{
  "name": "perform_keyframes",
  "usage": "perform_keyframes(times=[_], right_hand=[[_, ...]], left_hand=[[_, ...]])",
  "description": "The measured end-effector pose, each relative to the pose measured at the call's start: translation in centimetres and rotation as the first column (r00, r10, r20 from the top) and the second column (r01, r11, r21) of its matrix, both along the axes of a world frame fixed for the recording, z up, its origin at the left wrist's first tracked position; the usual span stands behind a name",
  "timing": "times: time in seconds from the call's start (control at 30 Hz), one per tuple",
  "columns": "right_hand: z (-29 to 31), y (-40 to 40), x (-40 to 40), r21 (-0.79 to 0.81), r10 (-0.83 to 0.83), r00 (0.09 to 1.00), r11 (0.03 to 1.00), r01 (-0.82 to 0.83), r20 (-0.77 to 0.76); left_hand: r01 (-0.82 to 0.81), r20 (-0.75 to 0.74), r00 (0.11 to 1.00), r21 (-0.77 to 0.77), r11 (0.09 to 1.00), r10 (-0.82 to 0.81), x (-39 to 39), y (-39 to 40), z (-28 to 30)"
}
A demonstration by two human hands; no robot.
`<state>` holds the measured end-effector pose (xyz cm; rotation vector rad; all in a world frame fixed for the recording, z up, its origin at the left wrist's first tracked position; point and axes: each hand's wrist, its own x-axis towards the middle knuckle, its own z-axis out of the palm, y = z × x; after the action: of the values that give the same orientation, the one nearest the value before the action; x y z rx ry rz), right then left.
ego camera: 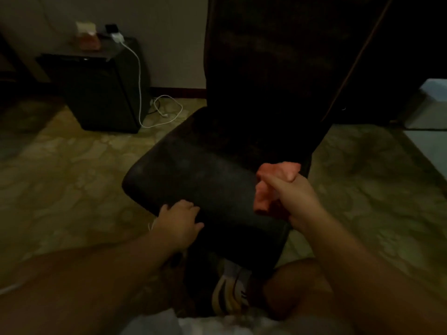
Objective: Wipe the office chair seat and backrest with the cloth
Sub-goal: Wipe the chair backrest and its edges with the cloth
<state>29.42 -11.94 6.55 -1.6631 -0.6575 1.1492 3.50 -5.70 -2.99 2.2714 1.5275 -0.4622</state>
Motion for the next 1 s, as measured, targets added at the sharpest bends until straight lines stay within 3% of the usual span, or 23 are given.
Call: perform_keyframes(times=[0.13,0.3,0.4,0.5,0.6,0.67,0.7,0.77,0.83,0.9,1.0], right_hand=[[-0.2,-0.5,-2.4,0.04,0.091,0.996,0.995,-0.09,-0.017],[0.8,-1.4,-3.7,0.021,0.114,0.992,0.993,-0.113,-0.049],[1.2,-1.6,-4.1,-0.003,0.05,0.993,0.999,-0.051,-0.11],[1.1,-1.6,-4.7,-0.047,-0.001,0.971,0.999,-0.01,-0.239],[1.5,-1.6,-5.8,-0.012,0.025,0.937,0.999,-0.031,-0.347],[1.5,-1.5,-6.7,0.018,0.061,0.94,0.998,-0.059,-0.336],[1.6,-1.5,-7.2,0.029,0.083,0.946,0.997,-0.077,-0.312],[1.8,-1.4,-8.2,0.04,0.126,0.965,0.992,-0.119,-0.229],[1.9,-1.3,-9.4,0.057,0.177,0.97,0.984,-0.169,-0.167],[2.5,-1.4,-10.6,0.072,0.227,0.964,0.973,-0.219,-0.139],[3.6,-1.8,-12.2,0.09,0.267,0.954,0.962,-0.256,-0.139]], left_hand=[[0.115,0.024,0.993,0.005,0.993,-0.115,3.6,-4.1,-1.6],[0.242,0.214,0.949,-0.022,0.97,-0.232,5.6,-4.2,-0.1],[0.14,0.241,0.955,0.145,0.979,-0.172,5.0,-3.5,0.0],[-0.114,0.369,0.929,0.18,0.977,0.041,2.6,-1.8,-0.3],[-0.373,0.494,0.827,0.125,0.919,0.268,0.0,0.7,0.1],[-0.501,0.576,0.728,0.077,0.862,0.372,-1.4,2.1,1.0],[-0.561,0.656,0.631,0.015,0.828,0.415,-1.9,2.4,1.9],[-0.603,0.815,0.332,-0.203,0.771,0.475,-2.2,1.7,4.6],[-0.459,0.873,0.102,-0.384,0.801,0.476,-1.6,-0.4,7.8],[-0.312,0.911,0.073,-0.366,0.877,0.406,-1.3,-2.3,9.7],[-0.388,0.931,0.238,-0.168,0.906,0.275,-2.1,-3.1,9.5]])
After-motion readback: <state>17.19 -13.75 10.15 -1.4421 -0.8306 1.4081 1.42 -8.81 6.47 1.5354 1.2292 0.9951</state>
